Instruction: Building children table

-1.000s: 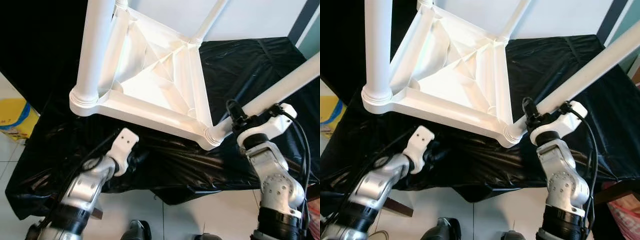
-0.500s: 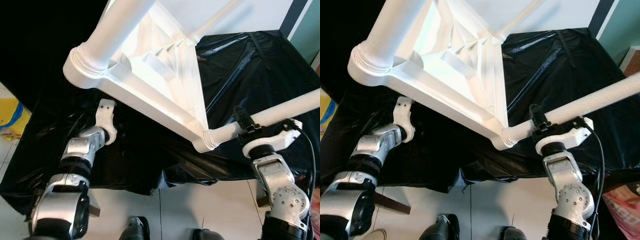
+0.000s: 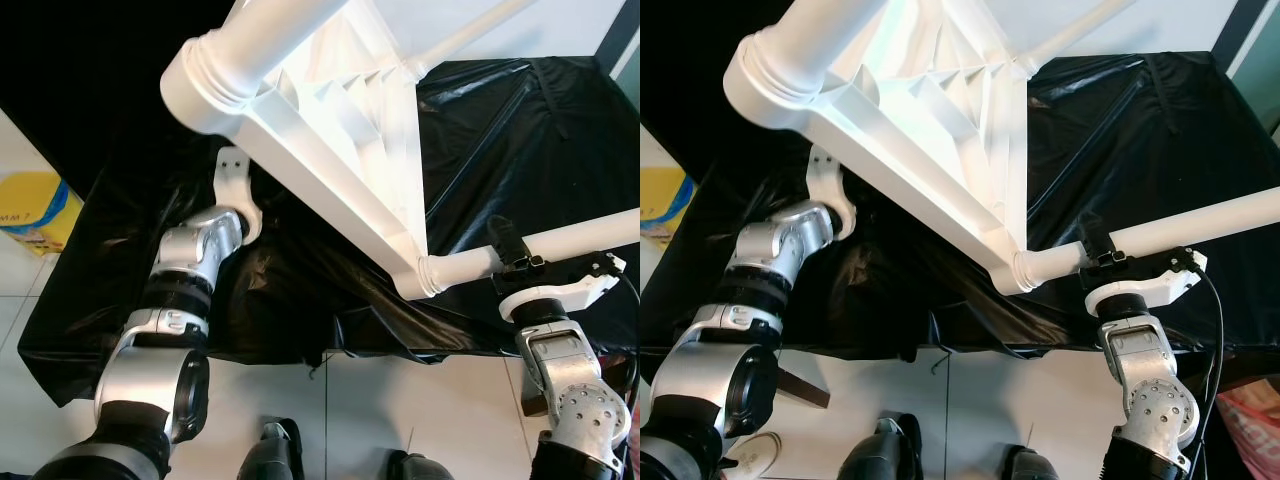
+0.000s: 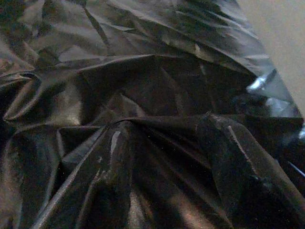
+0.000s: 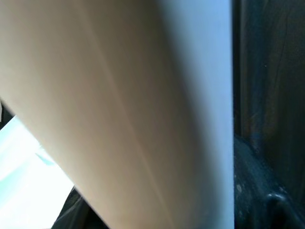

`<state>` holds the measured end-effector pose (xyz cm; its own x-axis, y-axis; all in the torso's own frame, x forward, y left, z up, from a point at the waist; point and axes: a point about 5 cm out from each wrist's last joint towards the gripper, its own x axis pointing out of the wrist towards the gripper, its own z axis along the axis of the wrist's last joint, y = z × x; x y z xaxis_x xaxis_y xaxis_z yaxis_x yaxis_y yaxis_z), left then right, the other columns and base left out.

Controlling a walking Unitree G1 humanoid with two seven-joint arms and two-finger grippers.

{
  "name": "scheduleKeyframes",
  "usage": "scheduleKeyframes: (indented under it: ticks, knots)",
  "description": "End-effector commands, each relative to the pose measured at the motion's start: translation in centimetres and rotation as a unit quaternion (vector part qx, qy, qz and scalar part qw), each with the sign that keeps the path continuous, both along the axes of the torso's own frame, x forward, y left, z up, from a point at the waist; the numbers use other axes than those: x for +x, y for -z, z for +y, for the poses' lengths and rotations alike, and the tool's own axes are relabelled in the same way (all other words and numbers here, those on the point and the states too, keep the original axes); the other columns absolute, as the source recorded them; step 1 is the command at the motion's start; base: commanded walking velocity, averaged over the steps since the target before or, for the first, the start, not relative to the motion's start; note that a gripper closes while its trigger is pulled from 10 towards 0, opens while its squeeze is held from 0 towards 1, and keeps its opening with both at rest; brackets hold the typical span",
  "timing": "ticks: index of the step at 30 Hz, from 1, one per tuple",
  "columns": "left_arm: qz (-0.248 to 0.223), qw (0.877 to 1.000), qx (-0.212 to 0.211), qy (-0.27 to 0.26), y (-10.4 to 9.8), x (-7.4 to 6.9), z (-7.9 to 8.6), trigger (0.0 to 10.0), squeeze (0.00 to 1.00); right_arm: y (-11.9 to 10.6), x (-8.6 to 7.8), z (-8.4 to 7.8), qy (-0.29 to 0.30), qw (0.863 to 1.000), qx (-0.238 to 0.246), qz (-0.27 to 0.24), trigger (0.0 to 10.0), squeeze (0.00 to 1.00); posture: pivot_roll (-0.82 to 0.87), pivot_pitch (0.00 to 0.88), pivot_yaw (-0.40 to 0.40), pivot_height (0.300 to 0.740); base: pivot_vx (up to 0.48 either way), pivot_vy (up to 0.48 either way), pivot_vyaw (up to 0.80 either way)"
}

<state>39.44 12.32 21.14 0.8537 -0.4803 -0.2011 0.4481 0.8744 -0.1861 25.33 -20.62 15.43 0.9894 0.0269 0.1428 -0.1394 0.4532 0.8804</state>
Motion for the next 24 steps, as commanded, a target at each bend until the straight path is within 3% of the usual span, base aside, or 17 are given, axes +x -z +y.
scheduleKeyframes:
  ticks: [1,5,8,11,13,14,15,16,17,18,19,20,24]
  knots:
    - [-0.117,0.992,-0.002,0.050,-7.0,-0.3,-1.5,10.0,0.00,3.3,-0.7,1.9,-0.045,0.996,0.031,0.068,10.0,0.00,-0.08,0.163,0.091,0.740,0.000,0.000,0.00]
    - [-0.115,0.988,0.046,0.093,-6.4,-1.3,-1.9,10.0,0.00,3.2,-1.0,1.7,-0.040,0.997,0.020,0.065,10.0,0.00,-0.09,0.169,0.095,0.740,0.000,0.000,0.00]
    - [-0.065,0.980,0.139,0.129,-2.1,-2.6,-0.9,10.0,0.00,1.6,-0.8,1.1,-0.030,0.999,-0.025,0.036,10.0,0.00,-0.09,0.172,0.095,0.740,0.000,0.000,0.00]
    - [-0.048,0.977,0.157,0.138,-1.1,-3.2,-0.6,10.0,0.00,1.0,-0.7,1.0,-0.028,0.999,-0.036,0.024,10.0,0.00,-0.09,0.174,0.095,0.740,0.000,0.000,0.00]
    - [-0.033,0.963,0.197,0.181,0.5,-4.7,0.3,10.0,0.00,0.0,-0.5,0.5,-0.024,0.999,-0.038,0.007,10.0,0.00,-0.09,0.178,0.091,0.740,0.000,0.000,0.00]
    - [-0.033,0.963,0.197,0.181,0.5,-4.7,0.3,10.0,0.00,0.0,-0.5,0.5,-0.024,0.999,-0.038,0.007,10.0,0.00,-0.09,0.178,0.091,0.740,0.000,0.000,0.00]
    - [-0.021,0.937,0.232,0.259,1.8,-7.6,1.2,10.0,0.00,-0.8,-0.3,-0.1,-0.011,0.999,-0.041,-0.007,10.0,0.00,-0.08,0.184,0.082,0.740,0.000,0.000,0.00]
    - [-0.021,0.937,0.232,0.259,1.8,-7.6,1.2,10.0,0.00,-0.8,-0.3,-0.1,-0.011,0.999,-0.041,-0.007,10.0,0.00,-0.08,0.184,0.082,0.740,0.000,0.000,0.00]
    - [-0.026,0.922,0.245,0.299,1.9,-9.2,1.4,10.0,0.00,-1.1,-0.2,-0.4,-0.007,0.999,-0.044,-0.015,10.0,0.00,-0.07,0.185,0.081,0.740,0.000,0.000,0.00]
    - [-0.024,0.933,0.218,0.285,1.2,-9.3,1.6,10.0,0.00,-1.2,-0.2,-0.5,-0.008,0.999,-0.048,-0.016,10.0,0.00,-0.07,0.187,0.080,0.740,0.000,0.000,0.00]
    - [-0.024,0.933,0.218,0.285,1.2,-9.3,1.6,10.0,0.00,-1.2,-0.2,-0.5,-0.008,0.999,-0.048,-0.016,10.0,0.00,-0.07,0.187,0.080,0.740,0.000,0.000,0.00]
    - [-0.021,0.942,0.197,0.272,0.6,-9.2,1.7,10.0,0.00,-1.1,-0.2,-0.5,-0.009,0.999,-0.051,-0.015,10.0,0.00,-0.07,0.187,0.080,0.740,0.000,0.000,0.00]
    - [-0.027,0.927,0.229,0.296,-0.1,-11.1,2.9,10.0,0.00,-1.8,0.0,-0.6,-0.008,0.998,-0.063,-0.028,10.0,0.00,-0.06,0.188,0.077,0.740,0.000,0.000,0.00]
